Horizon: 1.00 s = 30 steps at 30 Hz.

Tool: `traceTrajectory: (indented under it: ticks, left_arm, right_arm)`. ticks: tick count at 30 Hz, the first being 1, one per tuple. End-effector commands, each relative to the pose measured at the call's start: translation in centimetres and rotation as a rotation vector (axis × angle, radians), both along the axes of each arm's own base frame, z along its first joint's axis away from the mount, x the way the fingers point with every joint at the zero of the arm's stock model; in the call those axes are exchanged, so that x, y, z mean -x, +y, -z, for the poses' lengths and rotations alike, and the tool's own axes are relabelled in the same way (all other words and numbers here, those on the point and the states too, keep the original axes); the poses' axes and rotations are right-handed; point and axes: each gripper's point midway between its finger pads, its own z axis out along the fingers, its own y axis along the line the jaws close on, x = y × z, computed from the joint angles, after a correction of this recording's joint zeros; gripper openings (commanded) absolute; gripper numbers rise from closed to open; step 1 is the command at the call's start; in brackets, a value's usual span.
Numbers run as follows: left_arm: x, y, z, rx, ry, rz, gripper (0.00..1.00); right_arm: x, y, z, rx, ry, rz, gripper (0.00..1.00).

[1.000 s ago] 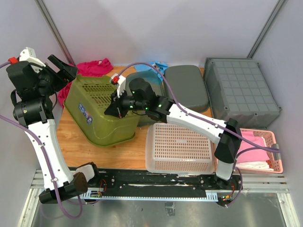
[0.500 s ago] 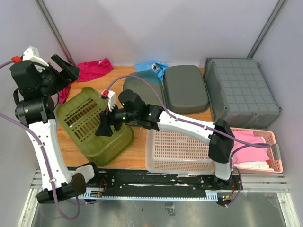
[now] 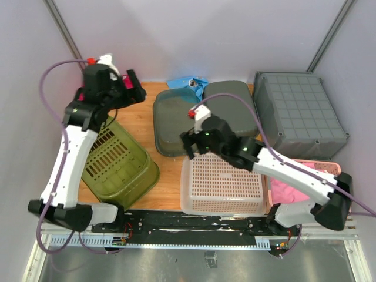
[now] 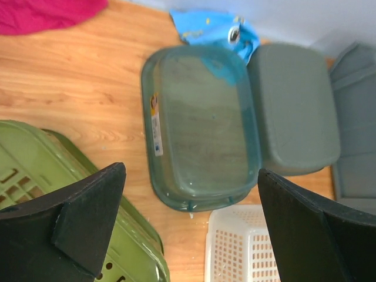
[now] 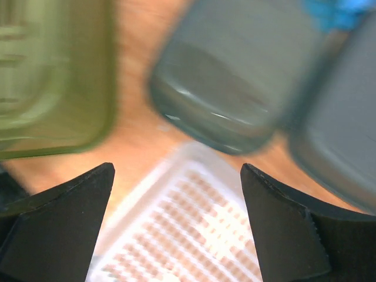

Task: Turn the large container upside down

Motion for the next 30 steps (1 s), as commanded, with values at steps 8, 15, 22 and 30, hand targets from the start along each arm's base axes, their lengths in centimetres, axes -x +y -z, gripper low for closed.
traceTrajectory:
  ticks: [8, 15, 22, 30]
  left_arm:
    - [-2.8, -9.6, 8.1, -0.208, 0.11, 0.107, 0.99]
    - [-2.2, -9.7, 9.4, -0.196, 0.052, 0.121, 0.99]
    - [0.2, -14.0, 7.3, 0.014, -0.063, 0.347, 0.99]
    - [1.2, -12.6, 5.3, 0.076, -0.202, 0.295, 0.99]
  right_arm:
    - [-6.7, -29.7, 2.5, 0.142, 0.154, 0.886, 0.92]
    - [-6.7, -33.3, 0.5, 0.135, 0.127, 1.067, 0.91]
    - [-6.3, -36.0, -0.6, 0.214, 0.036, 1.163, 0.91]
    - [-5.6, -36.9, -1.2, 0.174, 0.008, 1.238, 0.89]
